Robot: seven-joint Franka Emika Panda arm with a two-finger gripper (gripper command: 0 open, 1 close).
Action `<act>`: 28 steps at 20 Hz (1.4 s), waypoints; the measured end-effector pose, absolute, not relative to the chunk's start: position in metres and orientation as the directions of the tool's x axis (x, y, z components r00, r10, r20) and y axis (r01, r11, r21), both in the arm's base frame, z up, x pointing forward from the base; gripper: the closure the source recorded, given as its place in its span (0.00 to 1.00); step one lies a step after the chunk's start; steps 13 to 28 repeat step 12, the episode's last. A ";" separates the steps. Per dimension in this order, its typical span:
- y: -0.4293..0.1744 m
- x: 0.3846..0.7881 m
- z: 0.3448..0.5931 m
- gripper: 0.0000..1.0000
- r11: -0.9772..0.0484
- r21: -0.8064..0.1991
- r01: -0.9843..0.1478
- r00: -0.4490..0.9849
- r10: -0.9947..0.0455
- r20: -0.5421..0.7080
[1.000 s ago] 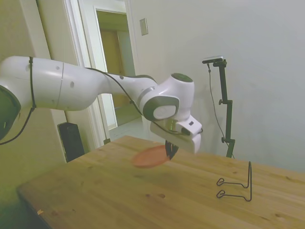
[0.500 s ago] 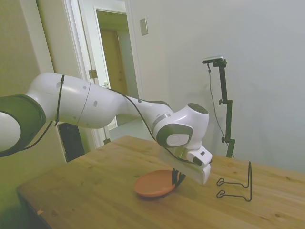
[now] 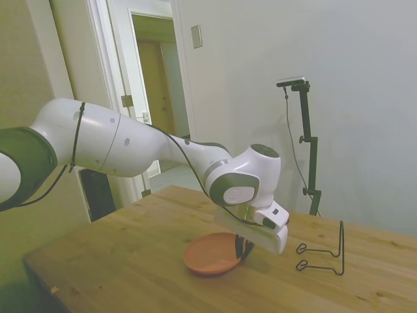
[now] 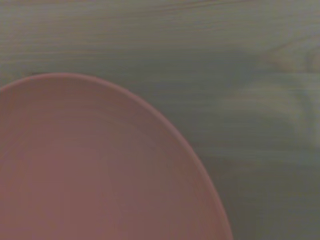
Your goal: Unload the plate
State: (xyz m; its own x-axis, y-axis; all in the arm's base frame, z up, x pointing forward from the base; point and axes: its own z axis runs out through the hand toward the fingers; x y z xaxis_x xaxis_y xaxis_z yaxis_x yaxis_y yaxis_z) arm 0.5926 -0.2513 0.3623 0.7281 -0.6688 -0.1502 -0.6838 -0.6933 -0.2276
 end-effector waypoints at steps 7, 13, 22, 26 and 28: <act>-0.239 0.592 0.391 0.00 -0.707 -0.241 -0.665 0.743 -0.659 -0.117; -0.197 0.571 0.482 0.00 -0.708 -0.281 -0.648 0.754 -0.647 -0.112; -0.197 0.571 0.482 0.00 -0.708 -0.281 -0.648 0.754 -0.647 -0.112; -0.197 0.571 0.482 0.00 -0.708 -0.281 -0.648 0.754 -0.647 -0.112; -0.197 0.571 0.482 0.00 -0.708 -0.281 -0.648 0.754 -0.647 -0.112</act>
